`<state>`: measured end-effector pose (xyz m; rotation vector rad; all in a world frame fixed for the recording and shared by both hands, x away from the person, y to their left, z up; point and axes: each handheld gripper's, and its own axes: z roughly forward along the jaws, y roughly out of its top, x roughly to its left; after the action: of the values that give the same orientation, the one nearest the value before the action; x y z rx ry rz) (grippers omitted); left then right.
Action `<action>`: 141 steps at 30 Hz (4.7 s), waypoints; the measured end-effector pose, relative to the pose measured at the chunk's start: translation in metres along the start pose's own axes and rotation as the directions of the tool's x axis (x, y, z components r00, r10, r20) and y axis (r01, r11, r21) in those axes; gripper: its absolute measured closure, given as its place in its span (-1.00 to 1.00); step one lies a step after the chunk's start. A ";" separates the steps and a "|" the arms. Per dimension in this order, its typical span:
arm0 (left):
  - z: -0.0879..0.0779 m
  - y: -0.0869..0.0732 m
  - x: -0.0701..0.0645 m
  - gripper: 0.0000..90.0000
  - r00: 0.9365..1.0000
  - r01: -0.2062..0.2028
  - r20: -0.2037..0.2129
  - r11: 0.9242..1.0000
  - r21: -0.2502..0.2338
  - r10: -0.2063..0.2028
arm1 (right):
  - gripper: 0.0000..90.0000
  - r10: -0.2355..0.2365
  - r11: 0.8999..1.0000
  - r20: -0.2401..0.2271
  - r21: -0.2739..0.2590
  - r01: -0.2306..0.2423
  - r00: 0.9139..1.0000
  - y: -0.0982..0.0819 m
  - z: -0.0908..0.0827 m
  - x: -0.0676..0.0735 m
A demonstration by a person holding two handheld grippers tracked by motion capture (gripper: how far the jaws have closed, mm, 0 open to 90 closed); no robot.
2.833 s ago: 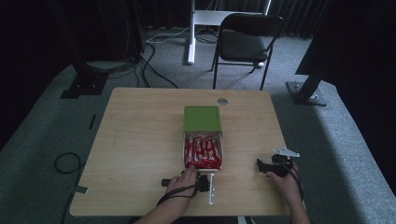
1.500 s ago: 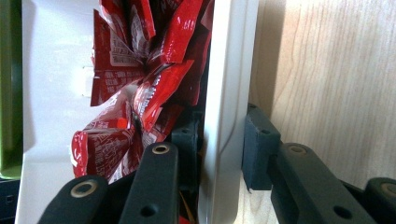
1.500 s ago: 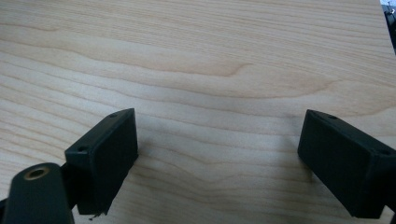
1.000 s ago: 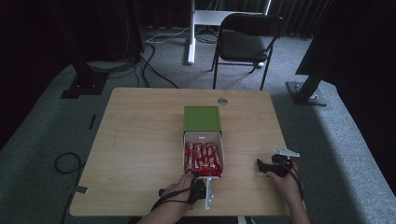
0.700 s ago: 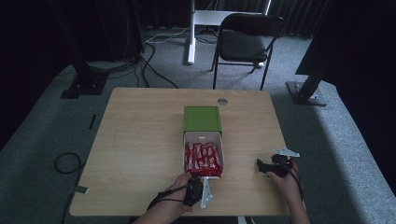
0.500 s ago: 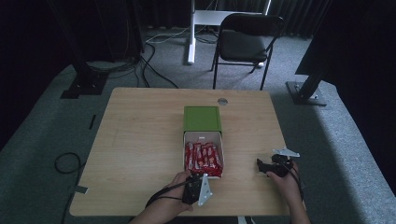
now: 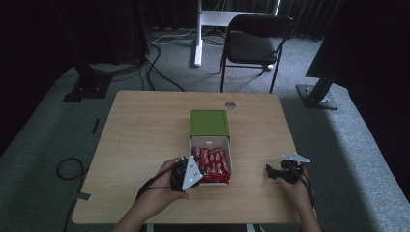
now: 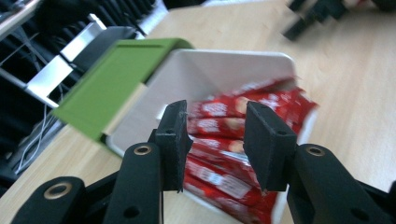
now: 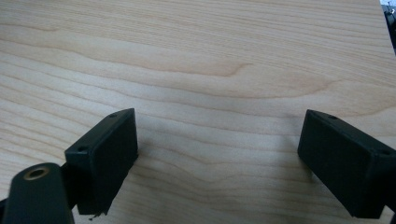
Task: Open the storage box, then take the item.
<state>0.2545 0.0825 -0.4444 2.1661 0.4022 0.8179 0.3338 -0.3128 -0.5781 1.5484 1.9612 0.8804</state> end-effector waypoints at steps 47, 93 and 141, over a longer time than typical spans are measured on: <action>-0.006 -0.138 0.065 -0.36 0.875 0.480 -0.125 0.870 0.109 -0.467 | -0.74 0.002 1.000 0.002 -0.001 -0.002 1.000 0.000 0.000 0.000; -0.003 -0.208 0.075 -0.79 0.735 0.668 -0.343 0.711 0.217 -0.586 | -0.76 -0.001 1.000 0.000 0.001 0.001 1.000 0.002 0.002 0.002; 0.002 -0.207 0.077 -0.92 0.721 0.684 -0.353 0.693 0.228 -0.596 | -0.67 -0.025 0.990 -0.103 -0.142 0.010 0.994 0.068 -0.063 0.064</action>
<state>0.3093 0.2564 -0.5695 1.9840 1.4553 0.6321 0.3186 -0.2519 -0.4843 1.4290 1.9353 1.0877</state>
